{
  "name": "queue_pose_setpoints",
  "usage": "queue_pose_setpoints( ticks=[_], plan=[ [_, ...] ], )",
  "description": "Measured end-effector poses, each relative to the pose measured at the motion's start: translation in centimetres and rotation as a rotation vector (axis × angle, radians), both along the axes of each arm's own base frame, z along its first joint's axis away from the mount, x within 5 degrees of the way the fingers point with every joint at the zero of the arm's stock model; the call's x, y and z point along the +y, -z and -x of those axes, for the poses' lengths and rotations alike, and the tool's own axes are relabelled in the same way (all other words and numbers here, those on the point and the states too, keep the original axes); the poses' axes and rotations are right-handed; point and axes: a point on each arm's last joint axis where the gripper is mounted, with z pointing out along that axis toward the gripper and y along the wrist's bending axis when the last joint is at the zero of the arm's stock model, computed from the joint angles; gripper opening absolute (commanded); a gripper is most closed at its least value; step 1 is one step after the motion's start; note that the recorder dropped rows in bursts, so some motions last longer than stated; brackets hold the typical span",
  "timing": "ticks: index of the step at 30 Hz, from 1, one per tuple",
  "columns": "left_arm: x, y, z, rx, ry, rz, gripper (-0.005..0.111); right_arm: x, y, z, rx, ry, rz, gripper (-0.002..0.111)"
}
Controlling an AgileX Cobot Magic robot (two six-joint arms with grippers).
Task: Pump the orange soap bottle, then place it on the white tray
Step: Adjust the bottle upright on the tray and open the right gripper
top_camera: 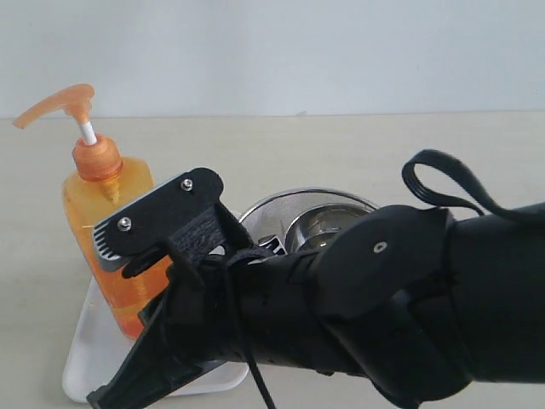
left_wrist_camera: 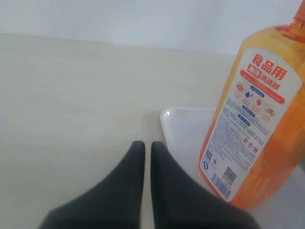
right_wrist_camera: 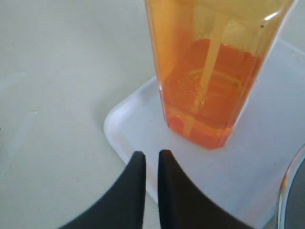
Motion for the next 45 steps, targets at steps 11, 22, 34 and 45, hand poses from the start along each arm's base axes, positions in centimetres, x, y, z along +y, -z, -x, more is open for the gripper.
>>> queue_pose_setpoints(
  ticks=[11, 22, 34, 45],
  plan=[
    [0.0, 0.0, 0.0, 0.002, 0.0, 0.0, 0.005, -2.5, -1.5, 1.1, 0.053, 0.06, -0.077, 0.003],
    [0.0, 0.0, 0.0, 0.002, 0.0, 0.0, 0.005, -2.6, -1.8, 1.1, 0.073, 0.077, -0.098, 0.003],
    [0.0, 0.0, 0.0, 0.002, 0.0, 0.0, 0.005, -2.6, -1.8, 1.1, 0.102, 0.1, -0.113, 0.003],
    [0.0, 0.0, 0.0, 0.002, 0.0, 0.0, 0.005, -2.3, -2.5, 1.0, -0.041, 0.008, -0.129, 0.003]
  ],
)
